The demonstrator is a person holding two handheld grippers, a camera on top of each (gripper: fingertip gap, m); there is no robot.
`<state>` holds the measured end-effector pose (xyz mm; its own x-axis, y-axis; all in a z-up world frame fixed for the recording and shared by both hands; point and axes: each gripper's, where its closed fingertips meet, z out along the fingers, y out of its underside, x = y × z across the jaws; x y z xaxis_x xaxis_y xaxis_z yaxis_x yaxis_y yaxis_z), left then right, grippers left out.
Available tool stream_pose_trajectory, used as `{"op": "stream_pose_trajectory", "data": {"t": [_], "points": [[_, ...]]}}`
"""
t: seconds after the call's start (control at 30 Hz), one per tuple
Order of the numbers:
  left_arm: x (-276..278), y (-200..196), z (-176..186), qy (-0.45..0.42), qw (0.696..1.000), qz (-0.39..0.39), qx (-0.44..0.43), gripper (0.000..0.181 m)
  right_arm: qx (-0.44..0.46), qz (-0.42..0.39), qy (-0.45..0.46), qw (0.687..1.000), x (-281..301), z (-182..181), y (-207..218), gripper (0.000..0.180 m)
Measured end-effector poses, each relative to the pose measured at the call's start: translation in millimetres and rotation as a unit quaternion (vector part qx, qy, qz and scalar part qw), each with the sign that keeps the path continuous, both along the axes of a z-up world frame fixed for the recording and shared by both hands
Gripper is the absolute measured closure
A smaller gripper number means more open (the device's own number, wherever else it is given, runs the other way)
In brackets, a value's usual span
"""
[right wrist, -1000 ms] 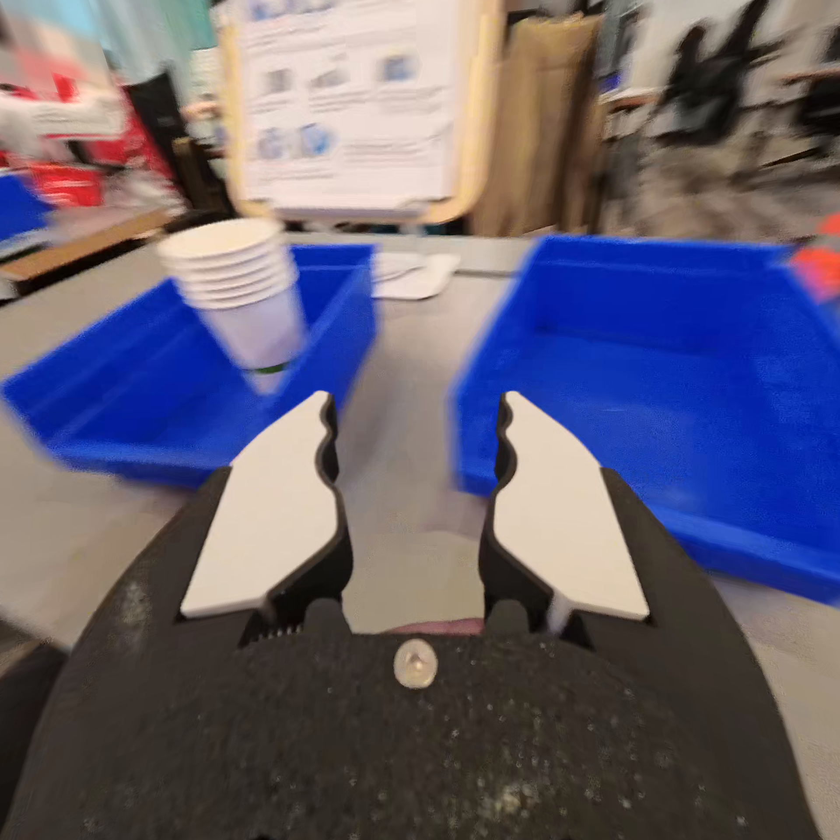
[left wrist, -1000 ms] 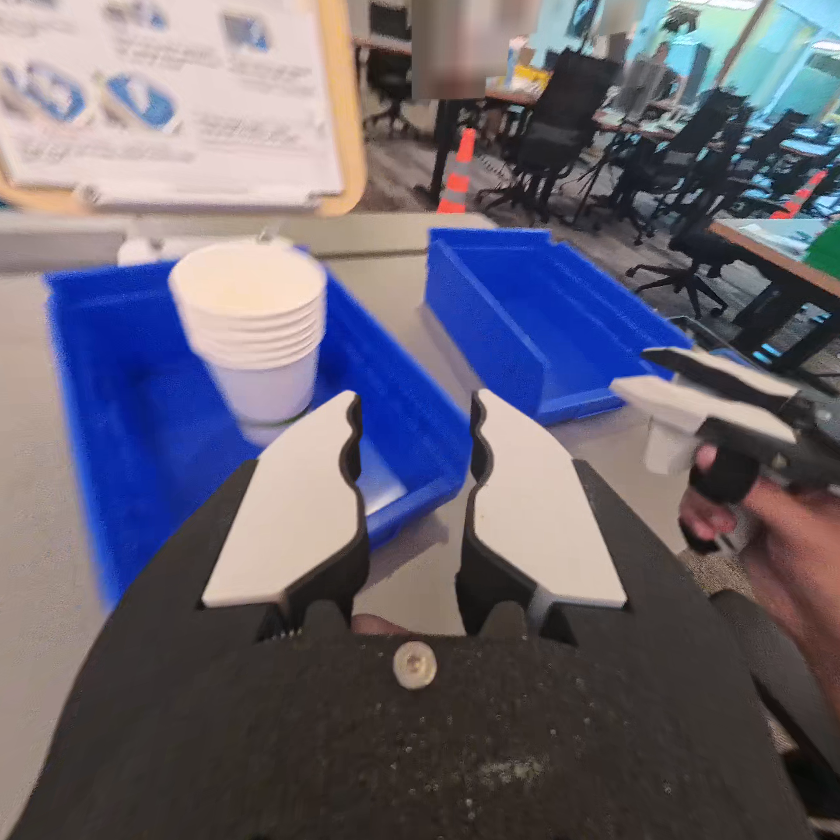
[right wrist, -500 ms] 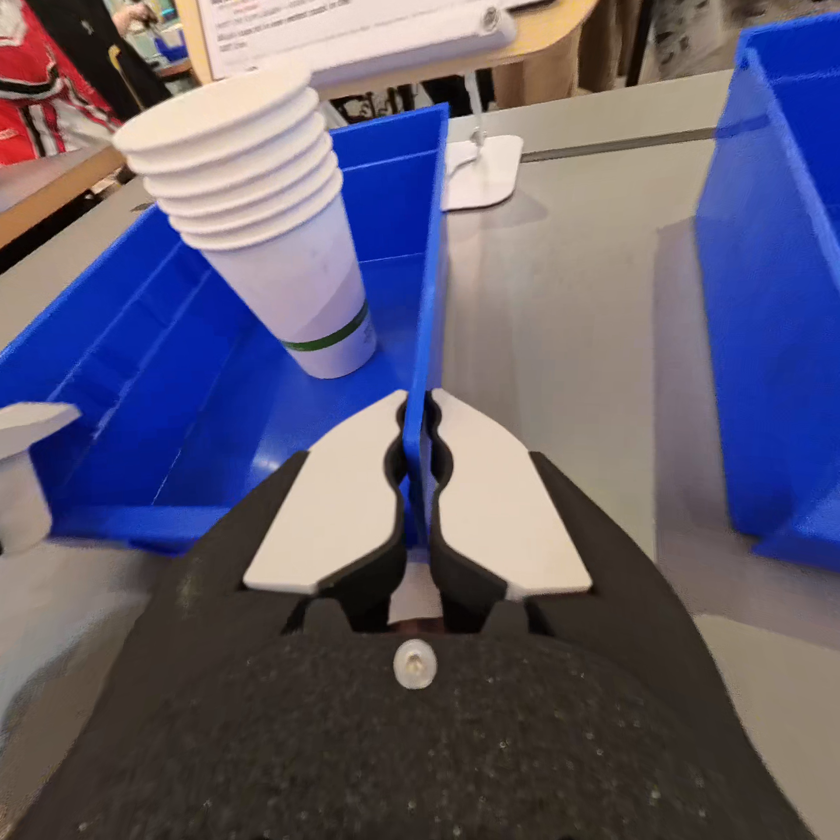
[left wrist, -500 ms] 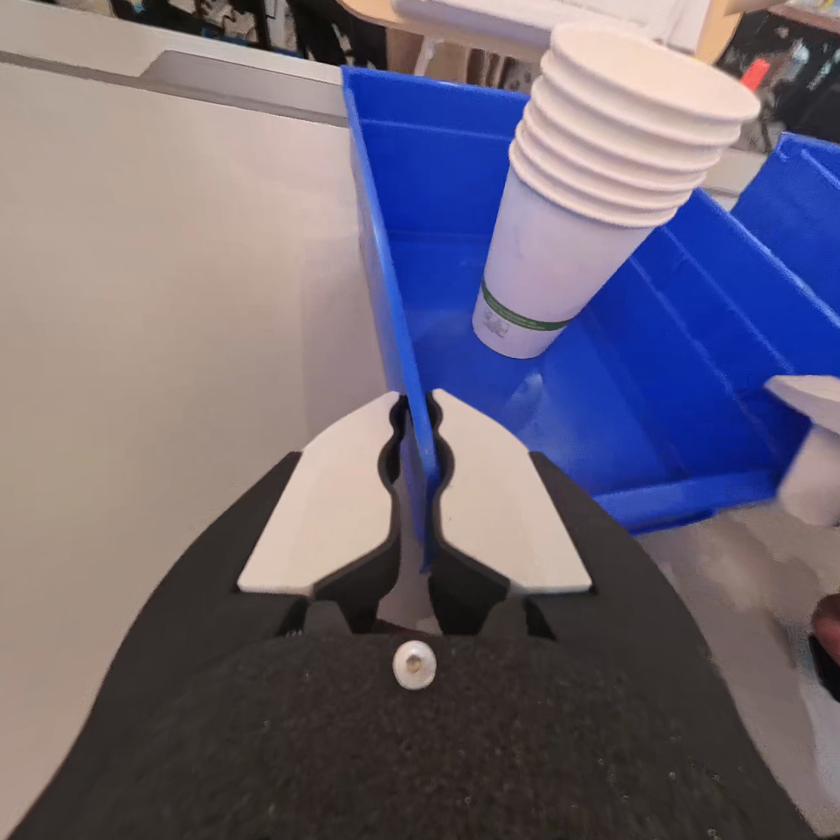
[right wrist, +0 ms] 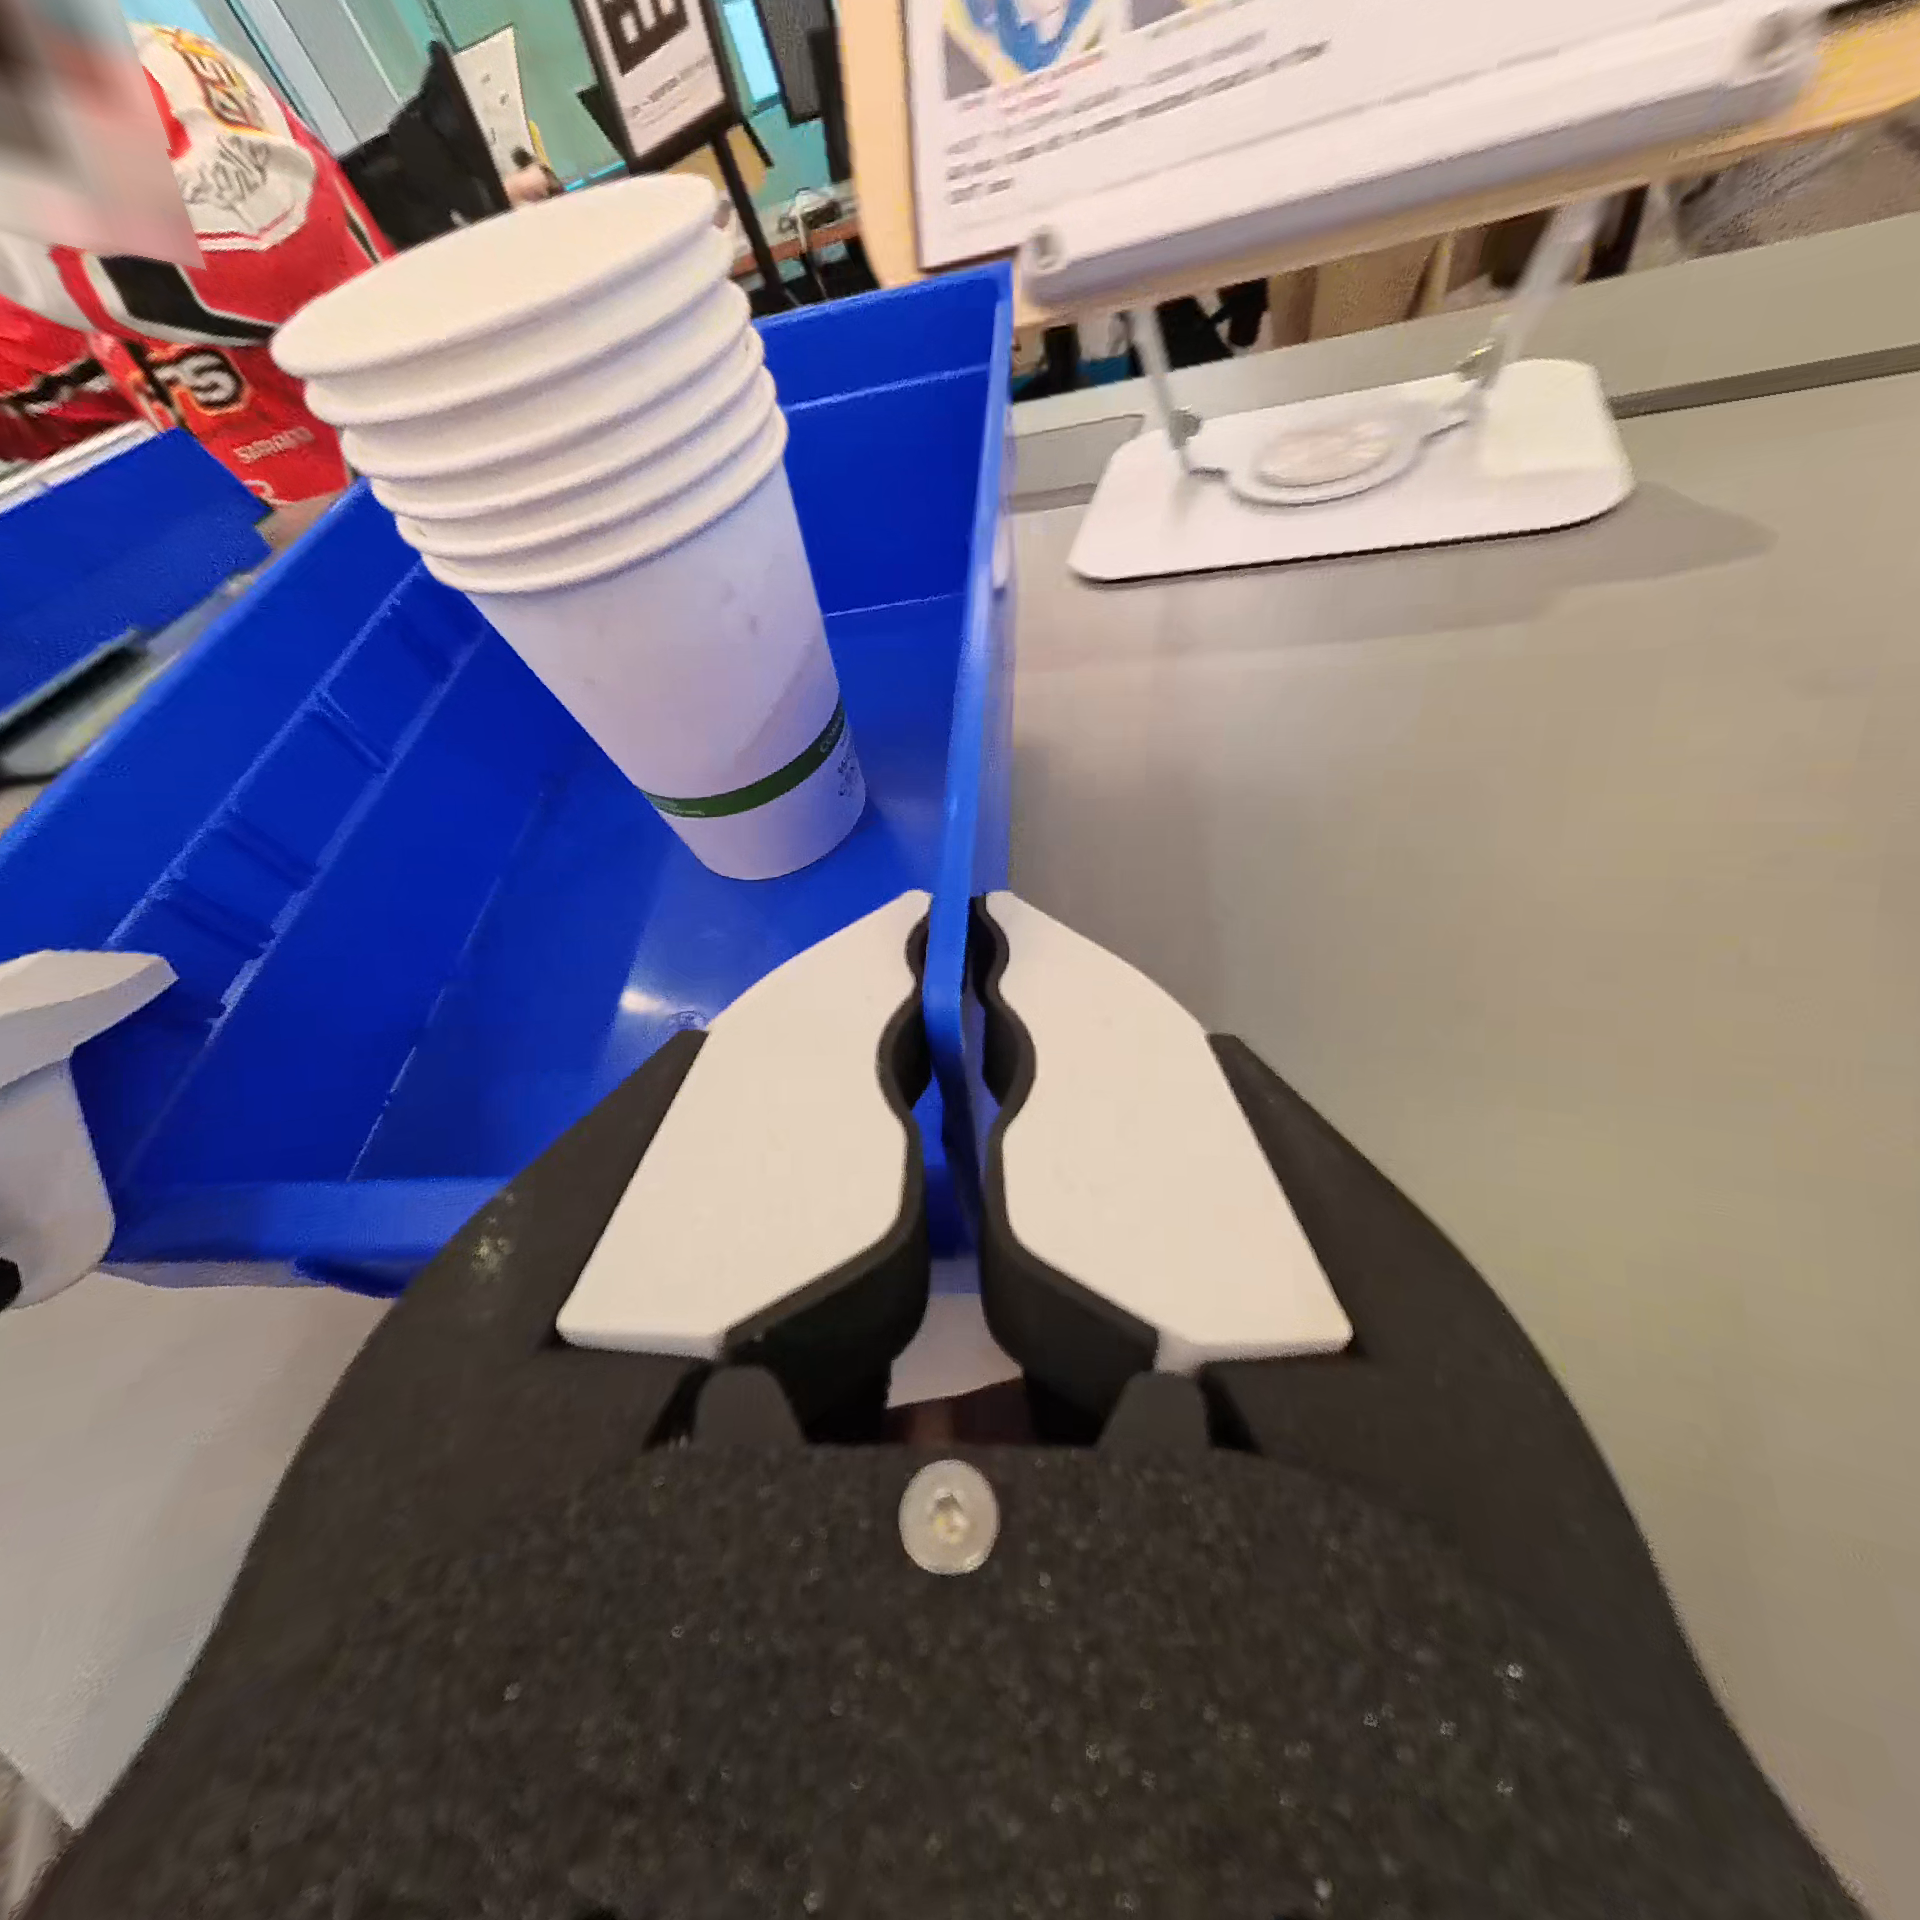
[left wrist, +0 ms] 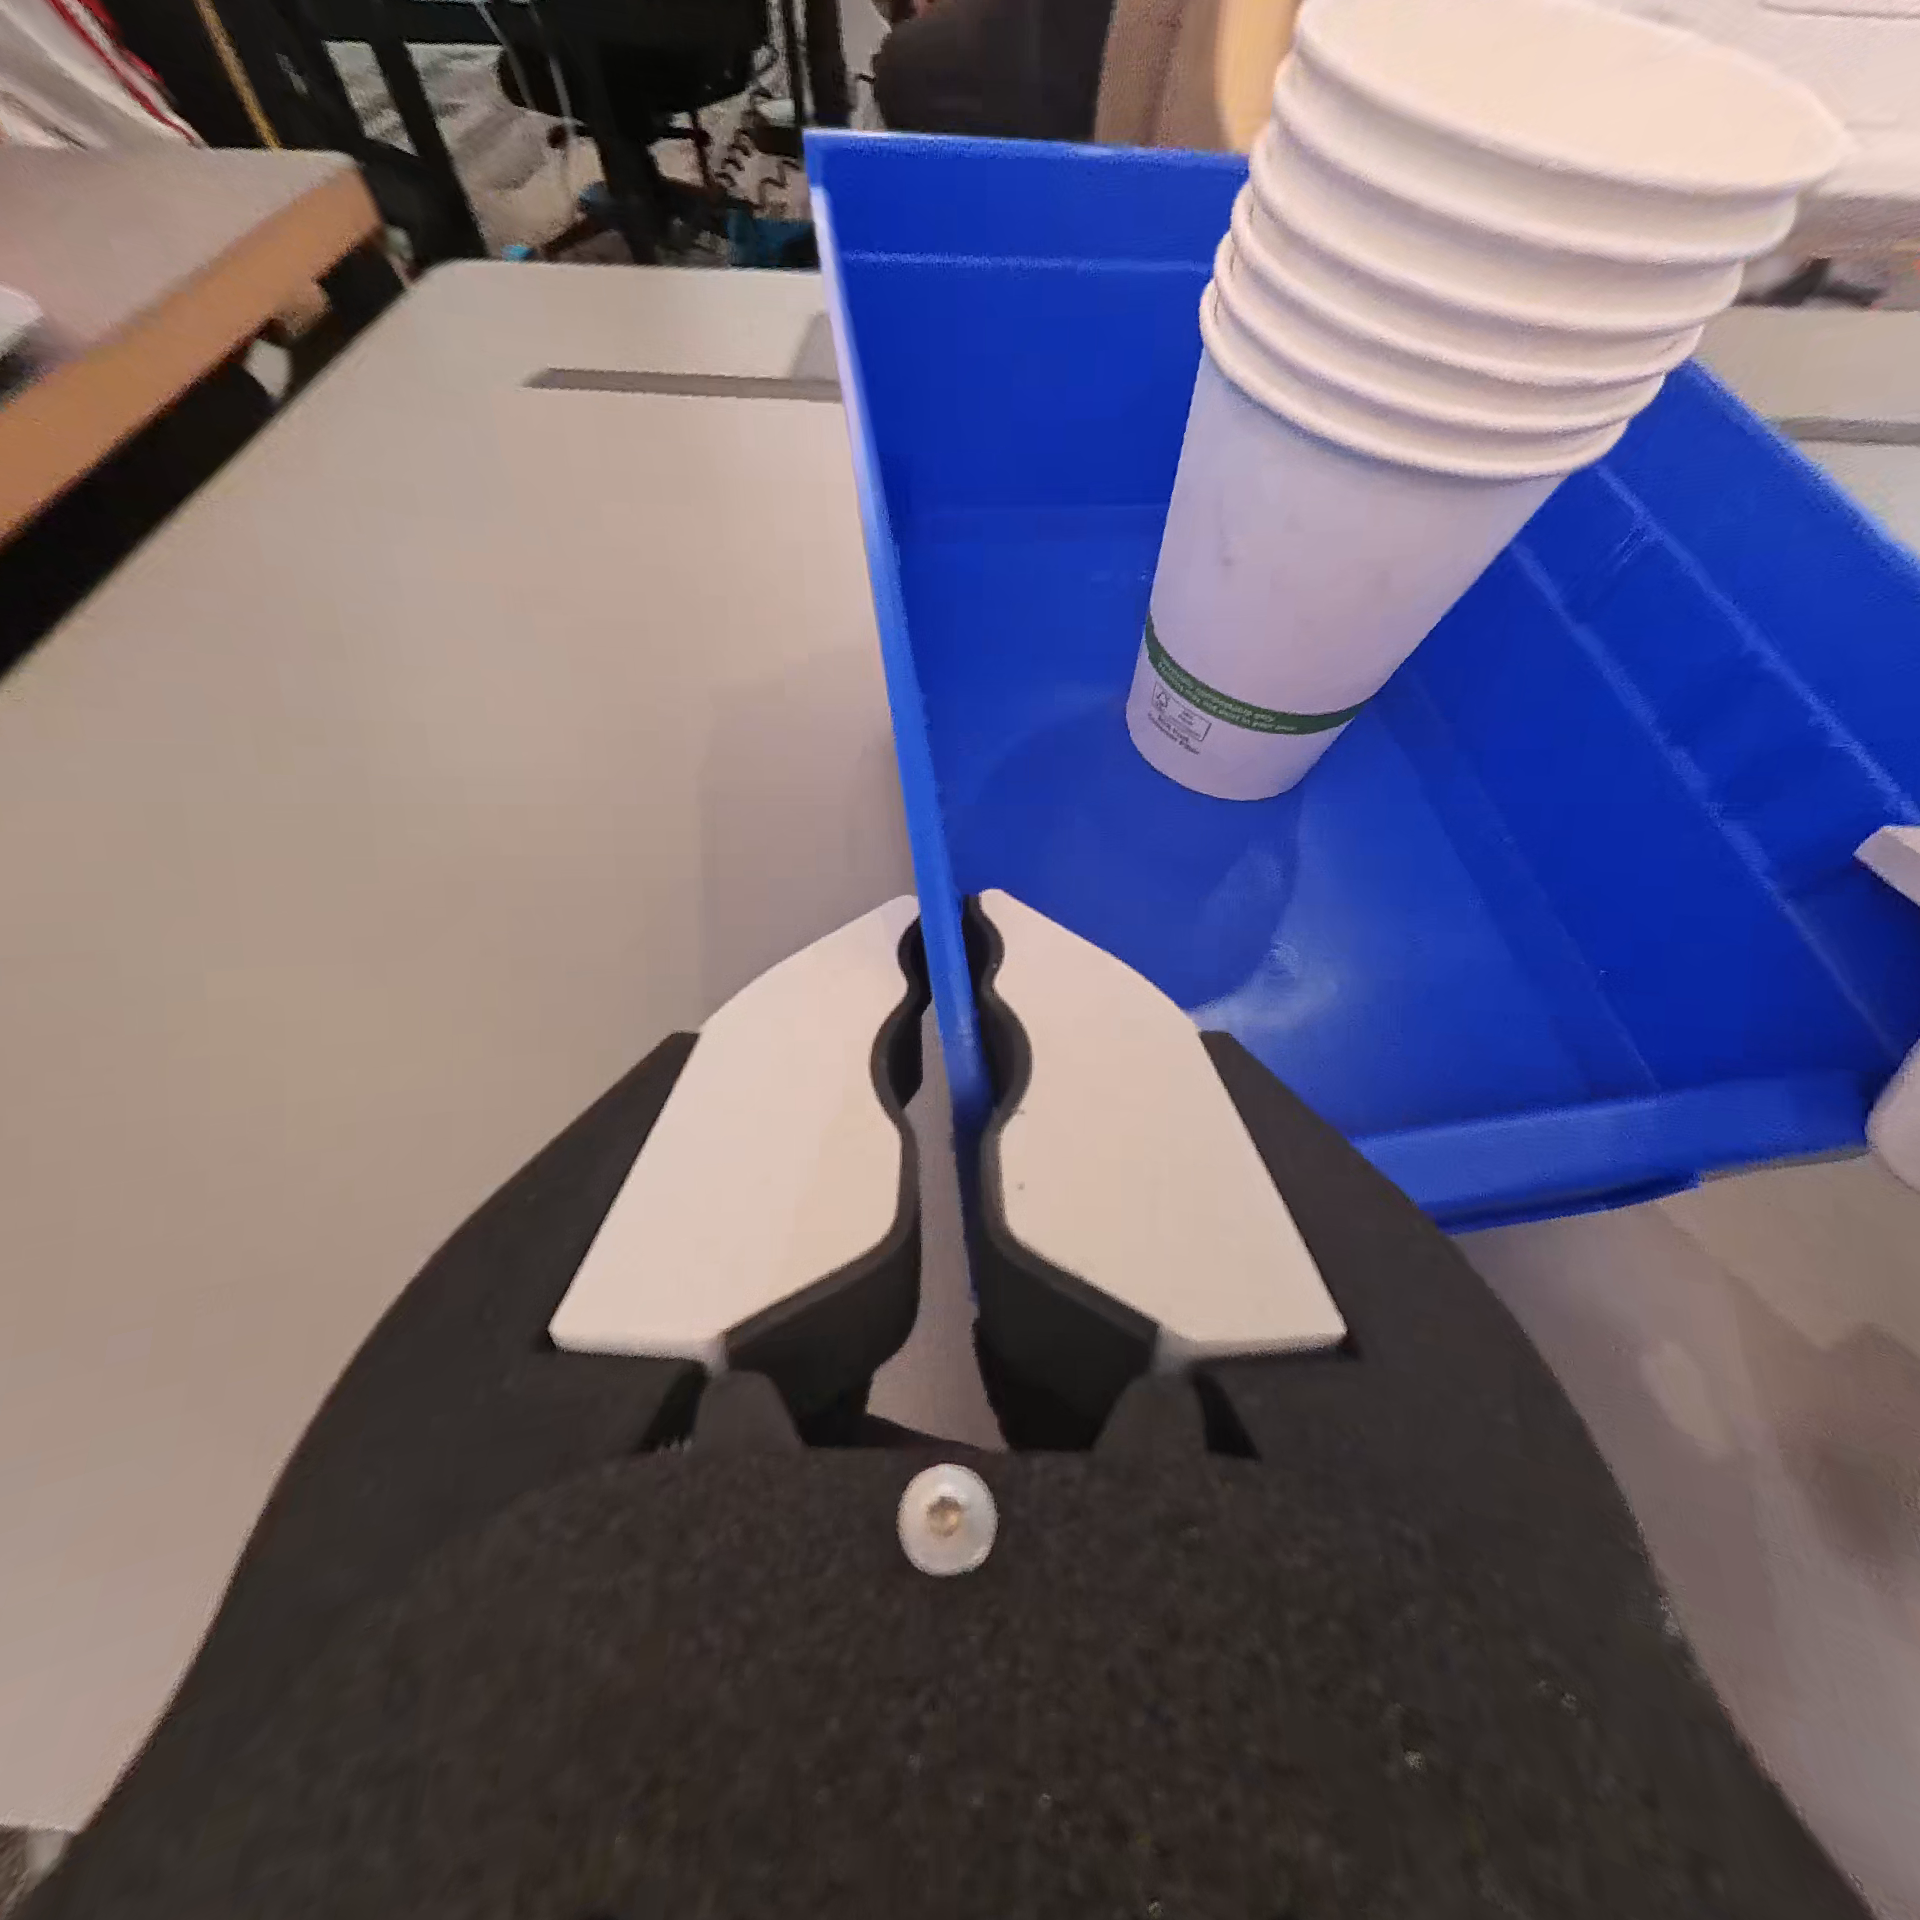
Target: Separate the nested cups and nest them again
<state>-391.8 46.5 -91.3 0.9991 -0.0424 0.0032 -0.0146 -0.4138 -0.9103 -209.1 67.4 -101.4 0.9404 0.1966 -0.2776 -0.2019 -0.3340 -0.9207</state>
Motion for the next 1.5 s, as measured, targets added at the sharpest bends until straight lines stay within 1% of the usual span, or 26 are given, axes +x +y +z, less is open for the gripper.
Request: {"op": "stream_pose_trajectory", "data": {"t": [0.1, 0.2, 0.33, 0.4, 0.47, 0.57, 0.6, 0.63, 0.67, 0.7, 0.73, 0.8, 0.83, 0.87, 0.97, 1.07, 1.13, 1.23, 1.33, 1.4, 1.5], "points": [[-45.3, 16.3, 3.2, 0.012, 1.000, 0.012, -0.001, 0.177, -0.001, -0.010, 0.009, 1.000, -44.9, 0.8, 17.3, 0.176], [-86.1, 34.7, -6.9, 0.023, 1.000, 0.005, -0.016, 0.177, 0.000, -0.025, -0.004, 1.000, -83.0, -1.0, 28.6, 0.176], [-127.1, 55.8, -28.0, -0.020, 0.999, -0.011, -0.037, 0.177, -0.007, -0.037, -0.041, 0.998, -123.6, -5.1, 33.8, 0.173], [-140.4, 63.0, -32.9, -0.037, 0.999, -0.017, -0.033, 0.177, -0.015, -0.035, -0.047, 0.998, -135.9, -12.4, 34.0, 0.172], [-146.8, 67.1, -32.2, -0.032, 0.999, -0.023, -0.026, 0.177, -0.016, -0.028, -0.046, 0.998, -140.8, -21.0, 35.2, 0.172], [-147.3, 71.4, -32.7, -0.041, 0.998, -0.028, -0.029, 0.176, 0.002, 0.009, -0.056, 0.998, -141.7, -20.8, 33.9, 0.168], [-146.6, 71.6, -32.7, -0.047, 0.998, -0.027, -0.027, 0.176, 0.004, 0.034, -0.059, 0.998, -141.5, -20.9, 31.7, 0.165], [-145.3, 70.6, -32.5, -0.048, 0.998, -0.028, -0.026, 0.172, 0.000, 0.051, -0.055, 0.997, -136.7, -21.1, 27.6, 0.155], [-145.9, 68.2, -31.6, -0.046, 0.998, -0.020, -0.025, 0.156, -0.004, 0.062, -0.048, 0.997, -127.8, -20.0, 21.5, 0.140], [-147.7, 63.2, -30.0, -0.042, 0.999, -0.006, -0.025, 0.146, -0.008, 0.092, -0.047, 0.995, -121.5, -19.0, 10.4, 0.129], [-147.6, 55.5, -26.0, -0.039, 0.999, 0.002, -0.022, 0.141, -0.015, 0.118, -0.053, 0.991, -111.2, -18.7, -3.9, 0.127], [-146.2, 34.5, -11.8, -0.035, 0.999, 0.022, 0.001, 0.138, -0.002, 0.171, -0.057, 0.984, -84.2, -9.4, -36.5, 0.128], [-141.3, 22.8, -4.1, -0.037, 0.999, 0.027, 0.014, 0.136, 0.005, 0.204, -0.065, 0.977, -68.1, -4.6, -53.2, 0.124], [-130.0, 11.7, 2.3, -0.043, 0.999, 0.018, 0.023, 0.132, 0.014, 0.218, -0.083, 0.972, -45.2, -0.8, -64.6, 0.121], [-81.6, -16.8, 13.1, -0.055, 0.998, -0.026, 0.034, 0.123, 0.024, 0.214, -0.108, 0.971, 31.7, 13.8, -78.2, 0.121], [-23.8, -35.2, 26.4, -0.094, 0.991, -0.075, 0.065, 0.119, 0.030, 0.196, -0.119, 0.973, 104.2, 27.3, -85.7, 0.119], [16.1, -44.7, 34.3, -0.126, 0.983, -0.107, 0.083, 0.116, 0.045, 0.176, -0.138, 0.974, 148.2, 33.4, -90.6, 0.119], [72.0, -55.6, 34.5, -0.154, 0.973, -0.149, 0.082, 0.114, 0.077, 0.133, -0.174, 0.973, 205.3, 36.3, -94.1, 0.122], [108.9, -60.2, 26.3, -0.140, 0.973, -0.166, 0.073, 0.113, 0.067, 0.102, -0.172, 0.978, 239.8, 27.6, -96.3, 0.122], [119.2, -57.5, 21.4, -0.122, 0.979, -0.149, 0.069, 0.113, 0.068, 0.089, -0.145, 0.983, 248.3, 27.2, -99.2, 0.122], [133.7, -52.8, 22.6, -0.130, 0.979, -0.137, 0.077, 0.113, 0.086, 0.067, -0.108, 0.988, 251.9, 31.3, -100.7, 0.122]]}}
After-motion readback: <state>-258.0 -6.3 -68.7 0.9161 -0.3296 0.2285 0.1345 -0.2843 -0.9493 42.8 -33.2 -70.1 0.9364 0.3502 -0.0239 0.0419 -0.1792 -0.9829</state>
